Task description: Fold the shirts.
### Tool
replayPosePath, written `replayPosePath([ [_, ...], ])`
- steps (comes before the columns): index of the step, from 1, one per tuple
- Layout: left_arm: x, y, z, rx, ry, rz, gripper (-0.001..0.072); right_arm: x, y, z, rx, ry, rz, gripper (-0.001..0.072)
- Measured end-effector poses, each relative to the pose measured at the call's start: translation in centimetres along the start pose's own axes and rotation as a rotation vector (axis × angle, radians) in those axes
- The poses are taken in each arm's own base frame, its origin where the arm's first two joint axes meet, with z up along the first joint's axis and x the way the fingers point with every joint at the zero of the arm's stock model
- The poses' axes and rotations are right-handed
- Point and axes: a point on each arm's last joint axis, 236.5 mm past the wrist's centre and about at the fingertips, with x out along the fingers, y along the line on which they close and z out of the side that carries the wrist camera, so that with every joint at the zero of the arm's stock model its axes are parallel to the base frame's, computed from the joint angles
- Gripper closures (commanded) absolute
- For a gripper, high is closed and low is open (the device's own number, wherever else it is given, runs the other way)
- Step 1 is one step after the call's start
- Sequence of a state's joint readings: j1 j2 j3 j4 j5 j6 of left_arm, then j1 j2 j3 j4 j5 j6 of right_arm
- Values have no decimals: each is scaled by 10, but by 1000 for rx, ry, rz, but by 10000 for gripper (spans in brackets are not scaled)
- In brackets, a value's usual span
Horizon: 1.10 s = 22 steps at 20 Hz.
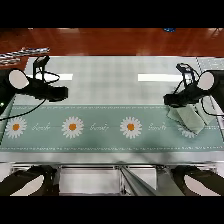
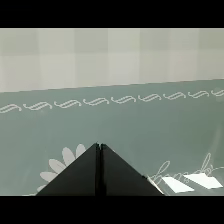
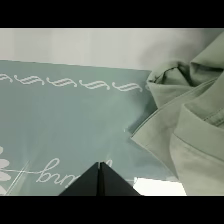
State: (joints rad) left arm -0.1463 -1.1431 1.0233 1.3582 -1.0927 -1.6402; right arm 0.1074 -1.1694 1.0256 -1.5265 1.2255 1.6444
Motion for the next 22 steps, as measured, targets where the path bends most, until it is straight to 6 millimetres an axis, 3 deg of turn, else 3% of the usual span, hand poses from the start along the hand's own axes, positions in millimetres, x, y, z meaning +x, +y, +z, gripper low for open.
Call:
replayPosePath([
  [17, 0, 0, 4, -1, -16, -1, 689, 0, 0, 1, 0, -5, 1, 689],
  [18, 0, 0, 5, 0, -19, -2, 688, 0, 0, 5, 1, -21, 2, 599],
  [19, 0, -1, 8, 2, -33, -3, 631, 0, 1, 11, 4, -47, 3, 358],
  [20, 0, -1, 14, 7, -59, -4, 394, -1, 1, 19, 5, -78, 3, 298],
  [21, -2, -1, 21, 8, -85, -5, 206, -6, 1, 30, 5, -120, 3, 298],
  [22, -5, 1, 30, 9, -120, -1, 197, -14, -1, 42, 2, -162, -7, 298],
])
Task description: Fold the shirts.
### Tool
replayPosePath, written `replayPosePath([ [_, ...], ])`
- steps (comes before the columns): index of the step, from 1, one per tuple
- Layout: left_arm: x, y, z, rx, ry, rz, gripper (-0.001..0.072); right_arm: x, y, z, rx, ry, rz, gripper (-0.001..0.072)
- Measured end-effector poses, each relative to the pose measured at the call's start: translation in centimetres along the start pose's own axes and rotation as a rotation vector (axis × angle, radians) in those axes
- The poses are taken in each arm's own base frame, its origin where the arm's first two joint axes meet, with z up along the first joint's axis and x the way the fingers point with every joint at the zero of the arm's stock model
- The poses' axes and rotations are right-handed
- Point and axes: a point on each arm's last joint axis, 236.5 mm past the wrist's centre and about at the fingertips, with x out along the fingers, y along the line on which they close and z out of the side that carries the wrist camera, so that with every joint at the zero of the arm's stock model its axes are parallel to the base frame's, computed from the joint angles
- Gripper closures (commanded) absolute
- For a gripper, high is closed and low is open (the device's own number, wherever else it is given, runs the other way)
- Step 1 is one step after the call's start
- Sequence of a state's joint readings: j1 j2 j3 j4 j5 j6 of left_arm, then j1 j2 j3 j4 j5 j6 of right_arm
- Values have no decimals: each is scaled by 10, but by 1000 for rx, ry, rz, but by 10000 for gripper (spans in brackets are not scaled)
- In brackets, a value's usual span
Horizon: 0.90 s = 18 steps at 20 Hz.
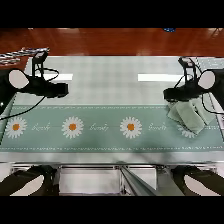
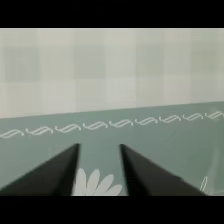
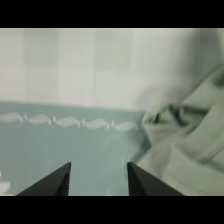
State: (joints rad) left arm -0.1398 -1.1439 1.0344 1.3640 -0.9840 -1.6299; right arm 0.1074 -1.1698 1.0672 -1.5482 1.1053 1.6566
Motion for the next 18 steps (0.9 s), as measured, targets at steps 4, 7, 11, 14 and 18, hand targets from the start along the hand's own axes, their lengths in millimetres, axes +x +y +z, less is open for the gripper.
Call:
replayPosePath([
  [4, -29, 22, 36, -5, -86, 53, 197, -63, -42, 51, -14, -190, -168, 299],
  [7, -54, 47, 38, -46, -106, 92, 197, -108, -102, 49, 94, -266, -308, 299],
  [11, -53, 37, -13, -66, -63, 27, 197, -86, -153, -10, 285, -196, -336, 299],
  [14, -32, 23, -59, -100, -29, -39, 198, -36, -160, -50, 387, -111, -273, 299],
  [18, -10, 19, -96, -132, 28, -70, 197, 21, -162, -59, 460, -39, -199, 299],
])
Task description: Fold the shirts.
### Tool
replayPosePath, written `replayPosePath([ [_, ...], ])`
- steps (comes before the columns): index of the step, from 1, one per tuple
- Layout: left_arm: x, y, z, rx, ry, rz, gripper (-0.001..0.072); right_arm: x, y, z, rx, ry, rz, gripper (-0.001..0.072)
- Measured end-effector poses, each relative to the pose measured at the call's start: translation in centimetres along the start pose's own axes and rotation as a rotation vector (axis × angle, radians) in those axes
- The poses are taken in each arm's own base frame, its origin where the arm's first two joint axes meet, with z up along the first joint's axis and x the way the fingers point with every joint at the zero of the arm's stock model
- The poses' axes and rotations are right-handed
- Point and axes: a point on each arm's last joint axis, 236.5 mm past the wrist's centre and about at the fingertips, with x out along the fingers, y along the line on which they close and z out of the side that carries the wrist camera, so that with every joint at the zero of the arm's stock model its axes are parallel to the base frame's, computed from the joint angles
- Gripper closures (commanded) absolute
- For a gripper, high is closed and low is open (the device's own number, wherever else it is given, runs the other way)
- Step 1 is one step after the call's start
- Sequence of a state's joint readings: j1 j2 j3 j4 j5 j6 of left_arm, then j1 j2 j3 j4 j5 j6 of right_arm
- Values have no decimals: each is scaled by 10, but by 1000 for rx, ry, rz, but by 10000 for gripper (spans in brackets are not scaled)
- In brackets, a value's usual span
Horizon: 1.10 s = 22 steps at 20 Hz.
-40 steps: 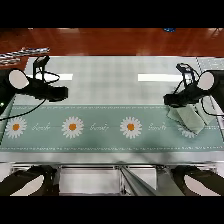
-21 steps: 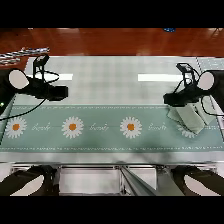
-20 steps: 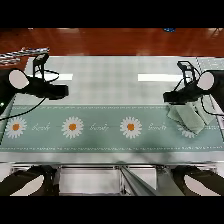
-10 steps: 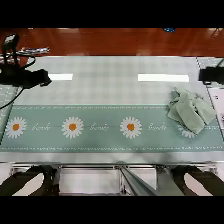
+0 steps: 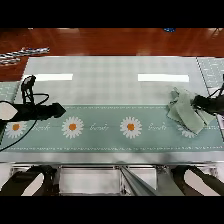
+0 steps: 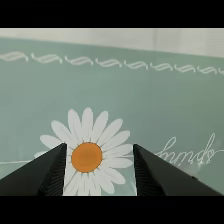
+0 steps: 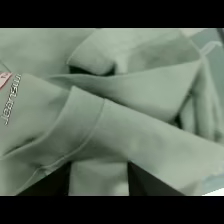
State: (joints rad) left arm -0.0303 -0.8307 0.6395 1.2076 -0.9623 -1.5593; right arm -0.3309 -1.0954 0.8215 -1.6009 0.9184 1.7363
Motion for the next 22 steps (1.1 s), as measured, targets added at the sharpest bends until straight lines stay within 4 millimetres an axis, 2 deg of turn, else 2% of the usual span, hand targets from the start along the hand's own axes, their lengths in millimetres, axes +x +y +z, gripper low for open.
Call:
replayPosePath([
  [2, 5, 0, -5, -11, 4, -8, 197, 25, 6, -2, 21, 52, 25, 324],
  [3, 6, -1, -6, -15, 3, -11, 197, 37, 11, -5, 34, 86, 44, 435],
  [4, 7, 0, -6, -17, -2, -11, 197, 46, 16, -8, 43, 111, 64, 617],
  [5, 8, 0, -4, -19, -13, -13, 198, 53, 21, -10, 48, 132, 86, 691],
  [7, 9, 0, -2, -21, -24, -13, 198, 56, 34, -9, 33, 153, 136, 692],
  [8, 7, 2, 3, -18, -43, -7, 198, 52, 39, -5, 14, 157, 157, 692],
  [10, -3, 13, 19, -7, -87, 31, 198, 27, 49, 20, -35, 93, 199, 692],
  [12, -22, 23, 43, -19, -145, 61, 198, -21, 57, 63, -82, -52, 229, 692],
  [14, -43, 30, 60, -37, -182, 80, 198, -91, 65, 108, -116, -248, 258, 692],
  [16, -57, 27, 67, -56, -202, 64, 198, -178, 74, 144, -139, -458, 300, 692],
  [19, -66, 12, 68, -67, -203, 13, 198, -306, 89, 169, -173, -732, 379, 693],
  [20, -67, 6, 67, -63, -200, -1, 198, -347, 94, 171, -185, -813, 411, 693],
  [22, -67, -5, 66, -51, -193, -28, 198, -416, 103, 168, -210, -946, 474, 693],
])
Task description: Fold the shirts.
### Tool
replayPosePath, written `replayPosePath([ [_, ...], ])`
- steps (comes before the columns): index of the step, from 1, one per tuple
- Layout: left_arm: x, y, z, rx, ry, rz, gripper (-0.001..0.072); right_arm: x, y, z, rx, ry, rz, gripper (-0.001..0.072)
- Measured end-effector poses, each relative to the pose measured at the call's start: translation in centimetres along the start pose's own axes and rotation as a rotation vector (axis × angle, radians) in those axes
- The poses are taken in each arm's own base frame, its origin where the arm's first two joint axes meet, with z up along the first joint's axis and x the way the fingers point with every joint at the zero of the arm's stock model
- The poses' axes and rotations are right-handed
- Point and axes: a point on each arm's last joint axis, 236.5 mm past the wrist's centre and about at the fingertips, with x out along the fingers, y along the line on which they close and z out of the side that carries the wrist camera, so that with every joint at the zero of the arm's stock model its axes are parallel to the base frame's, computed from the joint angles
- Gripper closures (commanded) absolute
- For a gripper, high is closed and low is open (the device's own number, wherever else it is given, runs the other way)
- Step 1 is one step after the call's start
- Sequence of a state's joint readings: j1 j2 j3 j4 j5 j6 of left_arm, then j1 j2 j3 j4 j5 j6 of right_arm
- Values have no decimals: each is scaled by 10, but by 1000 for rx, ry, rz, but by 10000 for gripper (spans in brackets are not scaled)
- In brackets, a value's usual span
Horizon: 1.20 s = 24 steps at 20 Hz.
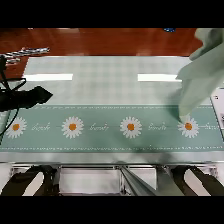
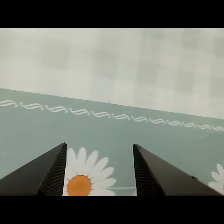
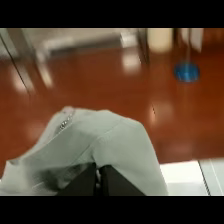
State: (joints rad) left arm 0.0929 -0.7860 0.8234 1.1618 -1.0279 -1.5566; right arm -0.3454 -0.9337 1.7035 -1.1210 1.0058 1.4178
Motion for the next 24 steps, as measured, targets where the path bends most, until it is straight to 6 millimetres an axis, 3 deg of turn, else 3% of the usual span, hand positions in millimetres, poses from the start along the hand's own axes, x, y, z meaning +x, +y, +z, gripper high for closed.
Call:
replayPosePath([
  [2, 0, -6, 0, 9, 1, -14, 198, -31, 31, 42, -19, -110, 73, 693],
  [5, 0, -8, 8, 10, -31, -19, 198, -64, 72, 69, -31, -179, 197, 693],
  [8, -1, -10, 9, 7, -38, -24, 198, -84, 112, 72, -29, -183, 349, 693],
  [12, -1, -14, 9, -7, -38, -45, 198, -98, 169, 50, -59, -98, 555, 693],
  [15, -1, -17, 10, -14, -39, -56, 198, -86, 209, 3, -91, 84, 679, 692],
  [18, -1, -18, 10, -16, -40, -61, 198, -58, 251, -66, -133, 311, 762, 692],
  [21, -1, -16, 10, -9, -41, -51, 198, -20, 284, -154, -162, 550, 773, 692],
  [24, -1, -6, 10, 19, -40, -7, 198, 11, 316, -263, -149, 783, 782, 692],
])
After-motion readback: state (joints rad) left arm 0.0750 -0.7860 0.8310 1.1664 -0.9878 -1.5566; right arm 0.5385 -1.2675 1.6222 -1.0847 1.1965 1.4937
